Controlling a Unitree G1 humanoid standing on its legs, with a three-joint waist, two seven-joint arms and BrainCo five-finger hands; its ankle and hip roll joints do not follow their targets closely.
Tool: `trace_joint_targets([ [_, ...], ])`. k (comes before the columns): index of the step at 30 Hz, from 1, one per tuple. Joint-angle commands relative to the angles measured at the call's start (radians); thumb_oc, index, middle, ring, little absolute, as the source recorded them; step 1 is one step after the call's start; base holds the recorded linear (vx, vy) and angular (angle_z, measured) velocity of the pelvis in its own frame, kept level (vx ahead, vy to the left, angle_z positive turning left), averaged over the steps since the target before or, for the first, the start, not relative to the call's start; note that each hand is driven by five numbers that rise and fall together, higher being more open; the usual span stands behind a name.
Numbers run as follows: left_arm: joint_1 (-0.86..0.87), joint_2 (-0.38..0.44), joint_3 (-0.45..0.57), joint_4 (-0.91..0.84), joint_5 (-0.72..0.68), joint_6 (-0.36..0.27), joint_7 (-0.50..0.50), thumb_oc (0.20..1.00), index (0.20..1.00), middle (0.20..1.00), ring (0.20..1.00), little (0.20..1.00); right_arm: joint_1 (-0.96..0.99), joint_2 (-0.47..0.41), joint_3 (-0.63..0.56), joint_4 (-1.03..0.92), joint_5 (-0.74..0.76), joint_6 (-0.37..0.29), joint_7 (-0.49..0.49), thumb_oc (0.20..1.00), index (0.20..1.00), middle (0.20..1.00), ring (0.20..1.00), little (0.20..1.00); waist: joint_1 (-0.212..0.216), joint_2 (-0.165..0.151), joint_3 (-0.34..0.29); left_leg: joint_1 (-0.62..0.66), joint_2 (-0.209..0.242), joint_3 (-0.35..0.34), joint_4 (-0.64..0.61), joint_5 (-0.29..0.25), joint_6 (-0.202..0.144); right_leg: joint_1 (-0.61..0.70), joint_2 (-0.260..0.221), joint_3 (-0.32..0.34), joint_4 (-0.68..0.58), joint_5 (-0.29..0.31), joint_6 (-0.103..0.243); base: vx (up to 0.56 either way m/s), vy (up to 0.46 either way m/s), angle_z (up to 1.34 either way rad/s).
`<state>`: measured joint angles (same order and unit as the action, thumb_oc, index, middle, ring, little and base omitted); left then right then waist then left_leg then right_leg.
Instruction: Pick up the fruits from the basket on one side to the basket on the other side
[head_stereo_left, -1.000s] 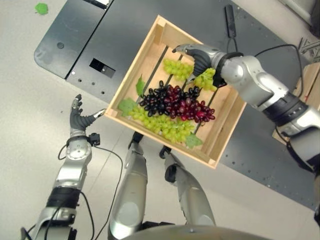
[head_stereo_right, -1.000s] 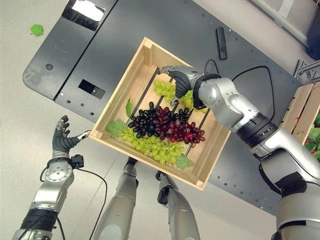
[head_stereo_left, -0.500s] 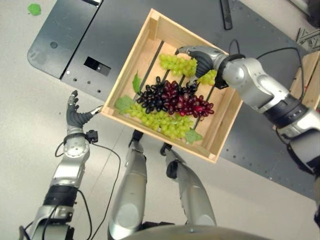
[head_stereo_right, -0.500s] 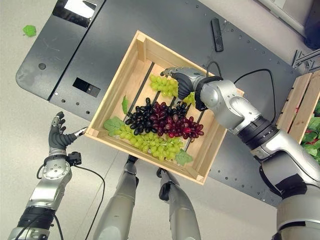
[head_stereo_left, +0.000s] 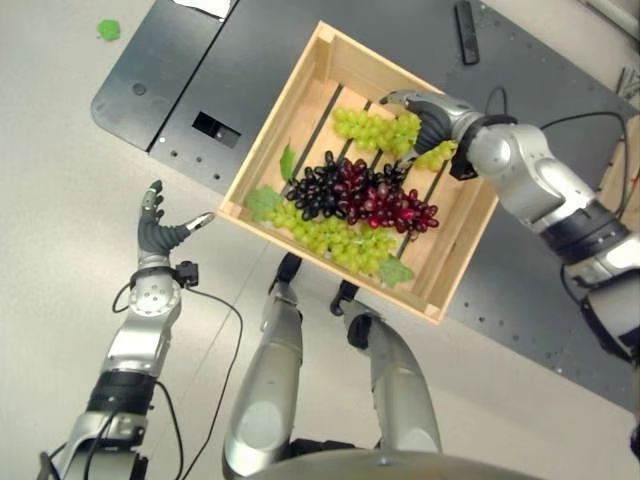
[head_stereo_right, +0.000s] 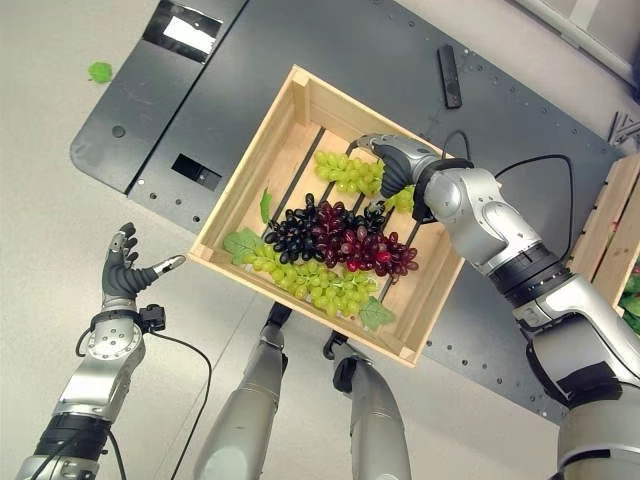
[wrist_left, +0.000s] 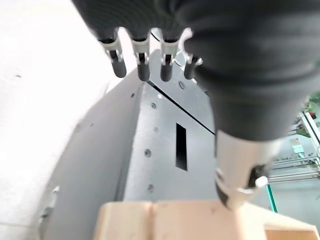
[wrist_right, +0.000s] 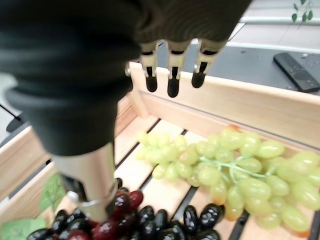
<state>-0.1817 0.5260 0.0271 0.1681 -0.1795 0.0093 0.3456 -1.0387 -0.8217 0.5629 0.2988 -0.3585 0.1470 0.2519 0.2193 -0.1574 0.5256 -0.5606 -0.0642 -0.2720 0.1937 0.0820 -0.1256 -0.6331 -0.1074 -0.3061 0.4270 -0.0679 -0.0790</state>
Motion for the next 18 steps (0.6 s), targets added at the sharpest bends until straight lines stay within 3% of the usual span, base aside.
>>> trace_joint_targets([
  [1, 0.021, -0.047, 0.026, -0.083, -0.002, -0.029, -0.009, 1.0, 1.0, 1.0, 1.0, 1.0, -0.028, -0.087, -0.012, -0.025, -0.05, -0.002, -0.038, 1.0, 1.0, 1.0, 1.0, 1.0, -0.004, 0.041, -0.006, -0.039, -0.004, 0.044, 0.044, 0.036, 0.049, 0.1, 0.008, -0.021, -0.139, 0.039, 0.095, -0.1, -0.149, 0.34],
  [2, 0.013, -0.05, 0.023, -0.082, -0.002, -0.029, -0.009, 1.0, 1.0, 1.0, 1.0, 1.0, -0.015, -0.085, -0.025, -0.021, -0.051, 0.002, -0.042, 1.0, 1.0, 1.0, 1.0, 1.0, -0.02, 0.03, -0.006, -0.033, -0.003, 0.072, 0.084, -0.01, 0.07, 0.103, -0.003, -0.029, -0.156, 0.049, 0.095, -0.12, -0.238, 0.16],
  [3, 0.003, -0.051, 0.016, -0.087, 0.003, -0.027, -0.024, 1.0, 1.0, 1.0, 1.0, 1.0, 0.018, -0.092, -0.056, -0.018, -0.052, 0.003, -0.039, 1.0, 1.0, 1.0, 1.0, 1.0, -0.059, 0.017, -0.006, -0.033, 0.005, 0.123, 0.187, -0.098, 0.097, 0.096, -0.02, -0.054, -0.182, 0.068, 0.096, -0.12, -0.237, 0.21],
  [4, 0.003, -0.05, 0.016, -0.087, 0.003, -0.027, -0.024, 1.0, 1.0, 1.0, 1.0, 1.0, 0.02, -0.092, -0.058, -0.019, -0.053, 0.004, -0.039, 1.0, 1.0, 1.0, 1.0, 1.0, -0.058, 0.018, -0.006, -0.034, 0.006, 0.122, 0.191, -0.101, 0.097, 0.097, -0.019, -0.055, -0.183, 0.068, 0.096, -0.14, -0.218, 0.87],
  [5, -0.009, -0.048, 0.016, -0.089, 0.004, -0.021, -0.03, 1.0, 1.0, 1.0, 1.0, 1.0, 0.034, -0.091, -0.085, -0.017, -0.067, 0.01, -0.047, 1.0, 1.0, 1.0, 1.0, 1.0, -0.08, 0.013, -0.006, -0.031, 0.012, 0.15, 0.246, -0.156, 0.106, 0.09, -0.029, -0.072, -0.19, 0.078, 0.1, -0.07, -0.073, 1.29],
  [6, -0.015, -0.045, 0.017, -0.096, 0.001, -0.02, -0.028, 1.0, 1.0, 1.0, 1.0, 1.0, 0.04, -0.092, -0.095, -0.021, -0.074, 0.014, -0.047, 1.0, 1.0, 1.0, 1.0, 1.0, -0.084, 0.021, -0.006, -0.007, 0.019, 0.154, 0.216, -0.168, 0.106, 0.086, -0.026, -0.079, -0.185, 0.078, 0.105, -0.08, -0.073, 1.23],
  [9, -0.02, -0.048, 0.021, -0.097, 0.0, -0.017, -0.022, 1.0, 1.0, 1.0, 1.0, 1.0, 0.09, -0.077, -0.132, -0.018, -0.076, 0.022, -0.058, 1.0, 1.0, 1.0, 1.0, 1.0, -0.096, 0.033, -0.006, -0.011, 0.024, 0.162, 0.163, -0.134, 0.104, 0.085, -0.022, -0.089, -0.185, 0.085, 0.114, -0.03, -0.003, 0.31],
  [11, -0.02, -0.045, 0.024, -0.102, 0.01, -0.008, -0.03, 1.0, 1.0, 1.0, 1.0, 1.0, 0.157, -0.07, -0.179, -0.015, -0.075, 0.03, -0.066, 1.0, 1.0, 1.0, 1.0, 1.0, -0.102, 0.047, -0.006, -0.021, 0.026, 0.163, 0.149, -0.153, 0.1, 0.08, -0.032, -0.082, -0.155, 0.067, 0.131, -0.01, 0.056, 0.38],
  [12, -0.019, -0.046, 0.021, -0.105, 0.009, -0.006, -0.033, 1.0, 1.0, 1.0, 1.0, 1.0, 0.173, -0.069, -0.185, -0.01, -0.076, 0.033, -0.07, 1.0, 1.0, 1.0, 1.0, 1.0, -0.102, 0.049, -0.006, -0.044, 0.025, 0.179, 0.143, -0.125, 0.102, 0.067, -0.043, -0.102, -0.158, 0.087, 0.119, 0.04, 0.076, 0.29],
  [14, -0.01, -0.04, 0.023, -0.105, 0.018, 0.001, -0.041, 1.0, 1.0, 1.0, 1.0, 1.0, 0.201, -0.067, -0.2, -0.001, -0.077, 0.037, -0.076, 1.0, 1.0, 1.0, 1.0, 1.0, -0.098, 0.057, -0.006, -0.032, 0.027, 0.17, 0.136, -0.145, 0.096, 0.076, -0.037, -0.083, -0.146, 0.058, 0.125, 0.03, 0.062, 0.16],
  [18, 0.005, -0.029, 0.036, -0.11, 0.017, 0.006, -0.047, 1.0, 1.0, 1.0, 1.0, 1.0, 0.235, -0.053, -0.219, 0.007, -0.088, 0.038, -0.084, 1.0, 1.0, 1.0, 1.0, 1.0, -0.082, 0.053, -0.006, -0.036, 0.02, 0.171, 0.121, -0.137, 0.094, 0.082, -0.043, -0.089, -0.156, 0.068, 0.129, -0.01, 0.069, -0.03],
])
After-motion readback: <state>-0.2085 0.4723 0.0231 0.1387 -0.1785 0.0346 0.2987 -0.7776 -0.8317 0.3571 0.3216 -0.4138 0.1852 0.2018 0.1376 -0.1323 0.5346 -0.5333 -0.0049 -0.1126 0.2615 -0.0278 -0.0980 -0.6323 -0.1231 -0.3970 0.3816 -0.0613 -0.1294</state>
